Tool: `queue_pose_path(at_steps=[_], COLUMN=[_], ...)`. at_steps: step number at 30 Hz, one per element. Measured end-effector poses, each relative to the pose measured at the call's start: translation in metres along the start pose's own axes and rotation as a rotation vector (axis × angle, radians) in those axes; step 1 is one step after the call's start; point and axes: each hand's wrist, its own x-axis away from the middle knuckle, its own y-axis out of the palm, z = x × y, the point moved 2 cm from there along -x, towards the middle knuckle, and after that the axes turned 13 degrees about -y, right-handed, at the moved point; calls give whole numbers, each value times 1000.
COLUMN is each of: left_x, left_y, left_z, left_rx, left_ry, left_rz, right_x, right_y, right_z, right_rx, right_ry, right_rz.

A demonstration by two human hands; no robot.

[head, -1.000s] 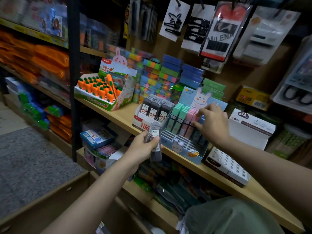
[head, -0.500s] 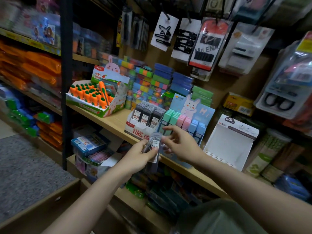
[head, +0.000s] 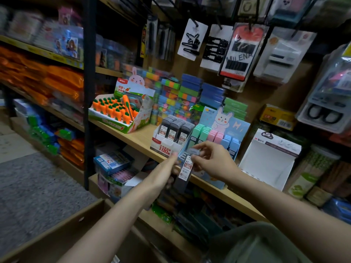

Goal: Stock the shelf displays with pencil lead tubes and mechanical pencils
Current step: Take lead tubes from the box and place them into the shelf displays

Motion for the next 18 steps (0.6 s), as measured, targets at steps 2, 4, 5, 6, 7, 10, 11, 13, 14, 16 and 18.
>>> queue_pose_path(at_steps=[2, 4, 5, 6, 7, 10, 11, 13, 14, 16, 18], left_x=[0, 1, 1, 2, 1, 0, 0, 3, 5, 6, 5], left_y=[-2, -4, -5, -6, -7, -10, -11, -13, -14, -13, -11], left_z=[2, 2, 1, 0, -1, 0, 0, 2, 3, 5, 4], left_rx=[132, 103, 77, 46, 17, -34, -40, -71, -93, -131, -140], left_ry=[-49, -4, 41, 87, 139, 256, 286, 351, 375, 409, 416], left_rz=[-11, -79, -104, -91, -43, 95, 101, 100, 102, 104, 113], right_x=[0, 1, 1, 2, 2, 3, 3, 3, 3, 2, 1], right_y=[-2, -2, -1, -1, 0, 2, 3, 5, 6, 9, 13], right_z=[-1, -1, -2, -3, -4, -7, -8, -10, -11, -13, -15], right_rx=[-47, -73, -91, -114, -139, -195, -225, -313, -360, -428, -470], right_ry=[50, 71, 79, 87, 92, 89, 89, 93, 92, 79, 68], right_rz=[0, -8, -13, -18, -21, -26, -32, -42, -42, -43, -50])
